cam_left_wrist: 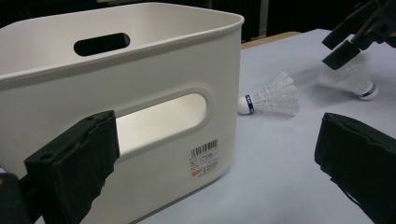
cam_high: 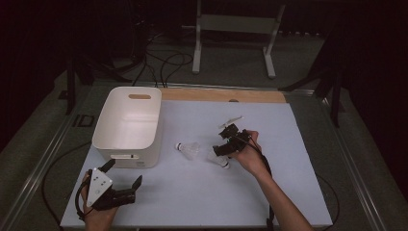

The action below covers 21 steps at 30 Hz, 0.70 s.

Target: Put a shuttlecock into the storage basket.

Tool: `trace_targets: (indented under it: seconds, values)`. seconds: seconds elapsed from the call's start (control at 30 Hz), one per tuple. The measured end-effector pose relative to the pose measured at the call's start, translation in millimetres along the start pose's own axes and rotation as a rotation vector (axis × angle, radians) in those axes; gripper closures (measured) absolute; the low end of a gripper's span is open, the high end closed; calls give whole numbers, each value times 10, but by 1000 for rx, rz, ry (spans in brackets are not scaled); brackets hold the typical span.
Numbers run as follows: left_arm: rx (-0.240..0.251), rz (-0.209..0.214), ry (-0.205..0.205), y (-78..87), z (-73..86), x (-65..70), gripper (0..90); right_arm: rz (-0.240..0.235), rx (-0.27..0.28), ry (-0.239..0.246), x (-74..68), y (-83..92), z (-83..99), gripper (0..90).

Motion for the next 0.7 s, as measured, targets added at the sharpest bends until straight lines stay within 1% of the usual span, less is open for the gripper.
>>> trace_targets:
  seconds: [0.1,0.27,0.33,0.47,0.57,0.7]
  values:
    - [-1,0,1,-2,1,1,4,-11,-4,-8,3,13,64,169]
    - [-3,0,1,-4,1,1,4,-37,-8,-15,10,46,155,252]
    - [-4,-1,-1,-5,1,2,4,-45,-1,-17,14,74,175,312]
    - [-5,-1,-2,-7,0,4,4,-77,7,-31,8,133,199,443]
    - [-2,-1,0,-5,-2,5,4,-88,10,-35,6,170,210,525]
    - [-3,-2,-3,-3,-3,4,4,-108,15,-28,-8,212,221,634]
Point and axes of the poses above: each handheld gripper's, and its own axes: y roughly backward along the jaws, z roughly out of its underside, x roughly to its right, the point moved 6 cm from there along -y, roughly forward along the jaws, and after that the axes turned 15 degrees about z, right-handed, at the moved point
